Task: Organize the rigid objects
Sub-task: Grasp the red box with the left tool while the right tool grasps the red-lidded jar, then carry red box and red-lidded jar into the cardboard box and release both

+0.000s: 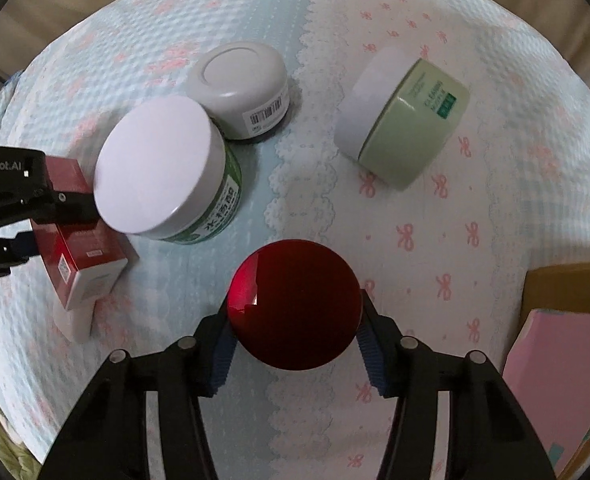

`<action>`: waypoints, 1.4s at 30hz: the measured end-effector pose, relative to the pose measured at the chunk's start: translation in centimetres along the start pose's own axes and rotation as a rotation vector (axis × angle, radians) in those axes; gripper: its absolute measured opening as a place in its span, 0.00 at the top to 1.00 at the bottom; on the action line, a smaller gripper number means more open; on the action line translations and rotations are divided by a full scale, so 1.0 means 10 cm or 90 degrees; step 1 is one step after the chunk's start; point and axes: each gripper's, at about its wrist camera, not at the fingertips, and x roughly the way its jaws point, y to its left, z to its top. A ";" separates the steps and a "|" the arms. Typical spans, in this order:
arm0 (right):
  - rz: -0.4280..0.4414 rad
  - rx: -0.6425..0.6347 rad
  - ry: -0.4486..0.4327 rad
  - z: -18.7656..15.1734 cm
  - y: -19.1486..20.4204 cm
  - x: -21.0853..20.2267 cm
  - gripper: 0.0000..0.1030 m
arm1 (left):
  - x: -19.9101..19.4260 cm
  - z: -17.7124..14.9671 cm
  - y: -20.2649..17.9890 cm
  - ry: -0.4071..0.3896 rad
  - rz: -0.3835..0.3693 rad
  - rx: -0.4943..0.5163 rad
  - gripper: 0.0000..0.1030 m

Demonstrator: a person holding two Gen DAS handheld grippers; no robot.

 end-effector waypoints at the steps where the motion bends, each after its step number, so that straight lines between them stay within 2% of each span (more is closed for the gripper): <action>1: -0.001 0.003 -0.003 -0.02 -0.01 -0.02 0.51 | -0.04 0.00 0.00 -0.007 -0.004 0.005 0.57; 5: 0.000 0.016 -0.015 -0.09 -0.01 -0.13 0.51 | -0.28 -0.02 -0.05 -0.036 -0.015 0.035 0.57; 10: -0.001 0.038 -0.043 -0.19 -0.05 -0.46 0.51 | -0.67 -0.09 -0.04 -0.071 -0.033 0.083 0.57; 15: 0.012 0.067 -0.071 -0.30 -0.09 -0.90 0.51 | -1.21 -0.42 -0.01 -0.105 -0.061 0.125 0.57; 24: 0.026 0.128 -0.132 -0.59 0.01 -1.99 0.51 | -2.14 -0.99 0.01 -0.157 -0.132 0.204 0.57; 30: 0.031 0.172 -0.164 -0.89 0.07 -2.63 0.51 | -2.67 -1.34 0.01 -0.187 -0.166 0.264 0.57; 36: 0.029 0.196 -0.184 -1.18 -0.05 -2.96 0.51 | -2.84 -1.60 -0.16 -0.193 -0.189 0.290 0.58; 42: 0.023 0.228 -0.203 -1.44 -0.49 -3.17 0.51 | -2.84 -1.95 -0.65 -0.197 -0.199 0.323 0.59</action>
